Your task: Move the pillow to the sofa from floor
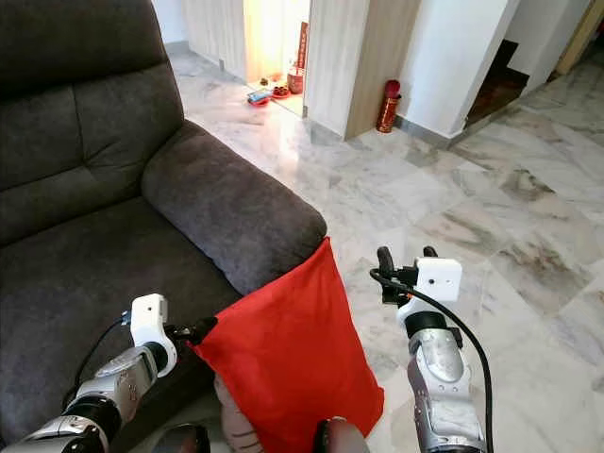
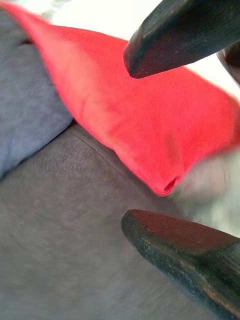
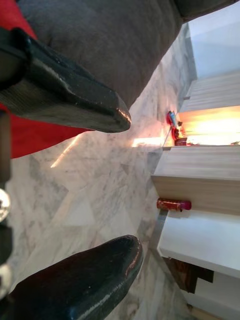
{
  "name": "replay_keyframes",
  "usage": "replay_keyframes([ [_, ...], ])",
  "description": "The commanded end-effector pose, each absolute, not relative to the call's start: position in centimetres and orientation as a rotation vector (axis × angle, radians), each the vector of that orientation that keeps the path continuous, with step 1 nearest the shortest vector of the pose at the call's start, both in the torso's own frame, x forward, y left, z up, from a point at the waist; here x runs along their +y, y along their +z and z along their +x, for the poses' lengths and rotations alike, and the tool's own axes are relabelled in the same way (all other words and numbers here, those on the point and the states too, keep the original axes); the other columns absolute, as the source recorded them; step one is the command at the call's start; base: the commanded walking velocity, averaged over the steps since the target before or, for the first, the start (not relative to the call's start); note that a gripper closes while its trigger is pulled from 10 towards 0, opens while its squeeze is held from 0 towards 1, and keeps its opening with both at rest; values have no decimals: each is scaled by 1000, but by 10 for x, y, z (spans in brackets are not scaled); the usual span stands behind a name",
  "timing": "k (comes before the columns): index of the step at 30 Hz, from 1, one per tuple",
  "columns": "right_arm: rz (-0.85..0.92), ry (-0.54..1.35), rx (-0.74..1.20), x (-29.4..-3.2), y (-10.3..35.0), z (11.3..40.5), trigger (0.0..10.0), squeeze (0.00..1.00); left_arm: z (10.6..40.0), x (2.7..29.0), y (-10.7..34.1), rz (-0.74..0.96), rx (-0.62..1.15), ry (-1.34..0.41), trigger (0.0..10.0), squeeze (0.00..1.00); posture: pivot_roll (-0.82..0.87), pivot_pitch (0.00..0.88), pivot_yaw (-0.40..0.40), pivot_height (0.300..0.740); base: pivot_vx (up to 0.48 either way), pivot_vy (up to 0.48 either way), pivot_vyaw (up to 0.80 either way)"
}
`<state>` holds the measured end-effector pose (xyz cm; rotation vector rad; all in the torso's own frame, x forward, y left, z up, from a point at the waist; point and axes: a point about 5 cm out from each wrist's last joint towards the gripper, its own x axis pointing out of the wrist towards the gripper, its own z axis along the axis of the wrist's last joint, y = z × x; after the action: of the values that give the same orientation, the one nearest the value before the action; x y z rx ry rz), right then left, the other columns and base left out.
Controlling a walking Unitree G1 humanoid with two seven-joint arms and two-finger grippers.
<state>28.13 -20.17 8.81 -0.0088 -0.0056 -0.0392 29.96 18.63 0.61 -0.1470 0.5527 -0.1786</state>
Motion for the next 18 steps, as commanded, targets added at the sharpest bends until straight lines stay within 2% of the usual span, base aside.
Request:
replay_keyframes([
  [1, -14, -41, -22, -205, 94, 281, 10000, 0, 293, 190, 1, -99, 567, -202, 10000, 0, -100, 0, -96, 637, 0, 0, 0],
  [4, -14, -35, -22, -204, 95, 280, 10000, 0, 289, 197, -1, -24, 559, -218, 10000, 0, -105, 0, -98, 637, 0, 0, 0],
  [9, -22, -23, -24, -206, 97, 278, 10000, 0, 284, 201, -4, -1, 555, -224, 10000, 0, -115, 0, -110, 637, 0, 0, 0],
  [18, -53, -15, -15, -216, 104, 267, 10000, 0, 283, 201, -6, -55, 544, -222, 10000, 0, -167, 0, -155, 637, 0, 0, 0],
])
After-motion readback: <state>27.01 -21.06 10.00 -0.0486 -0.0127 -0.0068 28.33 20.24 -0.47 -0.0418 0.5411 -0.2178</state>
